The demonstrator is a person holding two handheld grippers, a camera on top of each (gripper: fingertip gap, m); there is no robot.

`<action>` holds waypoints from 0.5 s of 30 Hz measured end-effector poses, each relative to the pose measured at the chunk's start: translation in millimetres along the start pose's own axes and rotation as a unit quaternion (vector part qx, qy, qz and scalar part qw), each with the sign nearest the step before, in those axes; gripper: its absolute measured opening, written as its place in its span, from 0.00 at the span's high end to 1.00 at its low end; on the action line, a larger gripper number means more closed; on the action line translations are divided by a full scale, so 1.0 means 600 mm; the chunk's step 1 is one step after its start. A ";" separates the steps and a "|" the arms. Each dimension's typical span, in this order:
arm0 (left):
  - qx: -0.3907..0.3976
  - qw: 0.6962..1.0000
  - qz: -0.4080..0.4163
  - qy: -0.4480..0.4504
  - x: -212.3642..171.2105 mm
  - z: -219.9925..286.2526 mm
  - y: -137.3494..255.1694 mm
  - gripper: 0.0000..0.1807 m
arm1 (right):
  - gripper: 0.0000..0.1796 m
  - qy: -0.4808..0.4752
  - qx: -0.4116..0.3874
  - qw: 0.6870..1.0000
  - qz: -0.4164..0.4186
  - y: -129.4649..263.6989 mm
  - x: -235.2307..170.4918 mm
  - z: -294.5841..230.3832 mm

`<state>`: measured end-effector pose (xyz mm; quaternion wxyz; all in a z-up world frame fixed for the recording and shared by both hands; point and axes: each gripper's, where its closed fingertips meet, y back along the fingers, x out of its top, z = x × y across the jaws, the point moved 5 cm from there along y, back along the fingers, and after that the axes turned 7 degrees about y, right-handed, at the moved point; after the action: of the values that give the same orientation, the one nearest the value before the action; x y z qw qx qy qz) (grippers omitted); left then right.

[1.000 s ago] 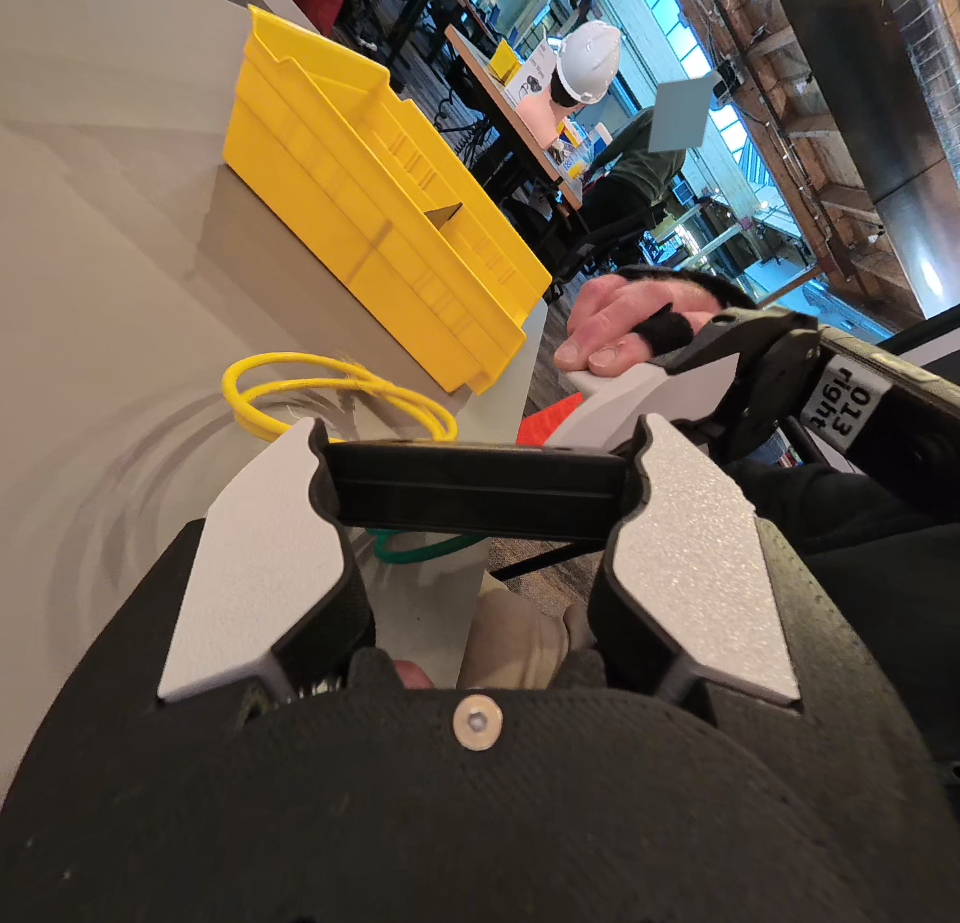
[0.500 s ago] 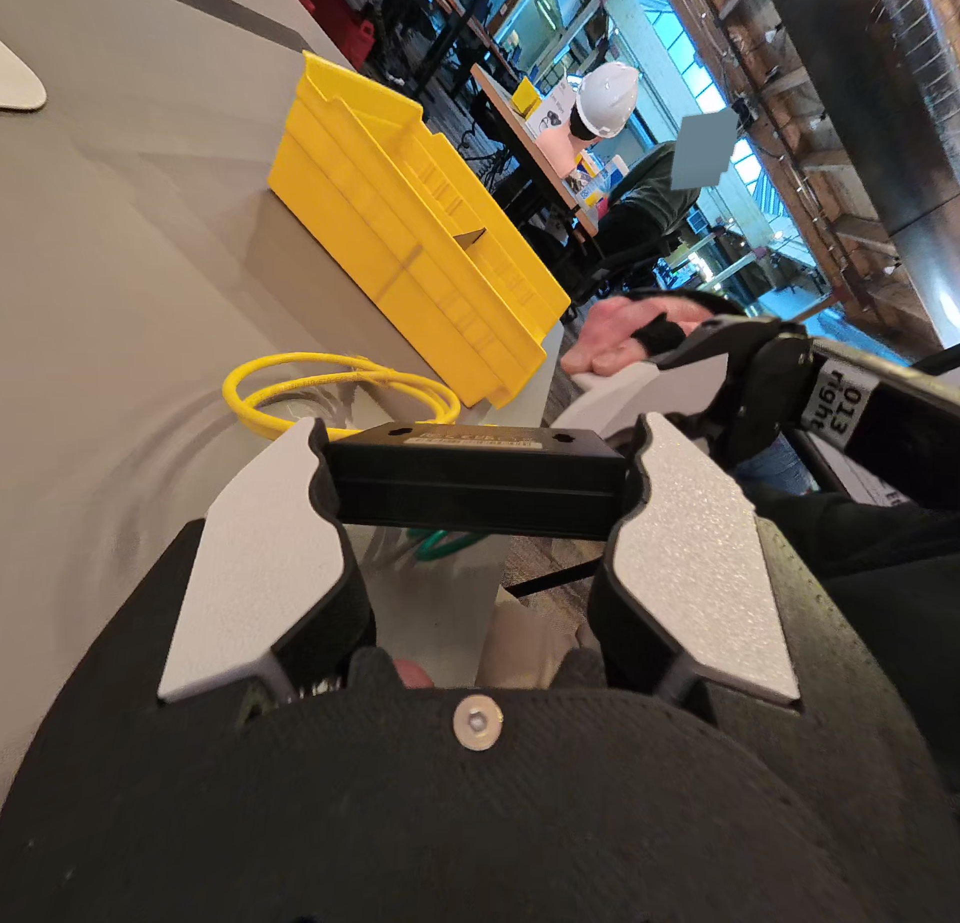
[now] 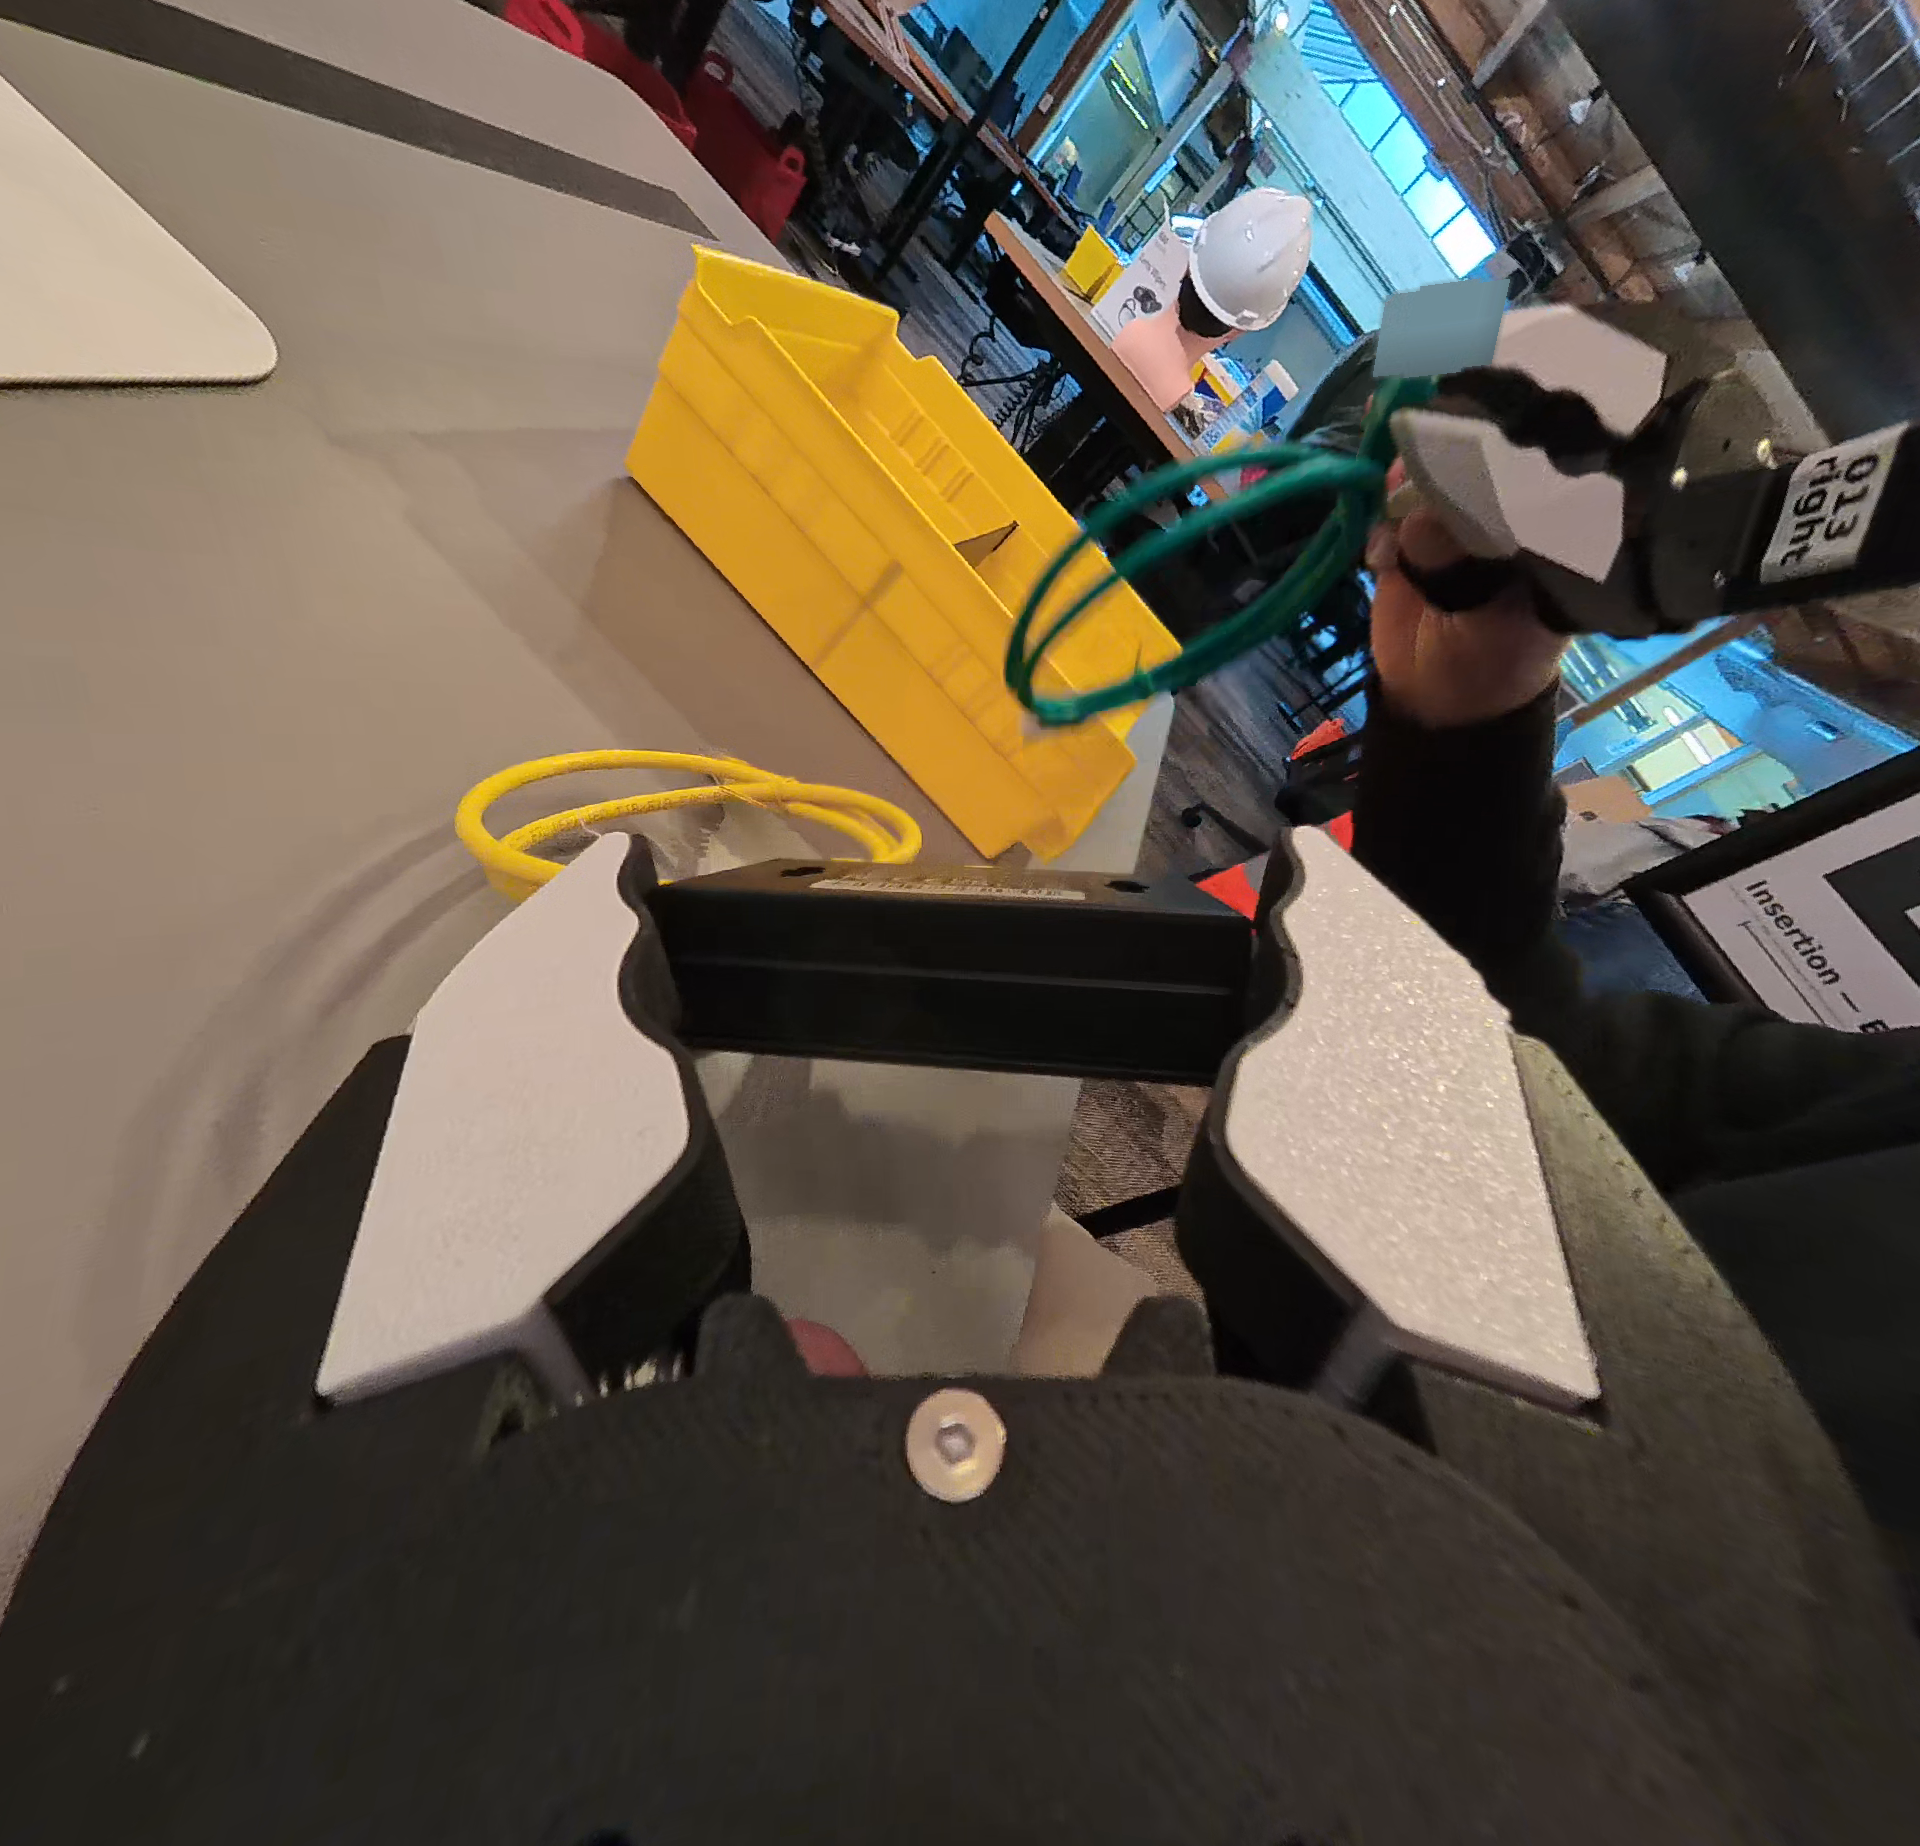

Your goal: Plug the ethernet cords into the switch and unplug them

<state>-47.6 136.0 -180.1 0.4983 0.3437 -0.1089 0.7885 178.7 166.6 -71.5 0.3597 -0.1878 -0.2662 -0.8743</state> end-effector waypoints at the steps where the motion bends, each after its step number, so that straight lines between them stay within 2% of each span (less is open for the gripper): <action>1: 0.001 1.000 0.002 -0.002 0.001 0.000 0.001 0.41 | 0.94 0.001 -0.012 1.000 -0.012 0.008 -0.012 0.013; 7: 0.003 1.000 0.008 0.003 0.004 -0.010 0.003 0.41 | 0.94 -0.008 -0.059 0.996 -0.067 0.048 -0.077 0.057; 15: 0.007 1.000 0.006 -0.001 0.004 -0.013 0.004 0.41 | 0.94 -0.078 -0.117 0.989 -0.045 0.112 -0.116 0.104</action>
<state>-53.7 140.7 -183.7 0.4908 0.3477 -0.1061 0.7918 283.0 200.4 -36.3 0.2734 -0.2846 -0.1974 -0.8974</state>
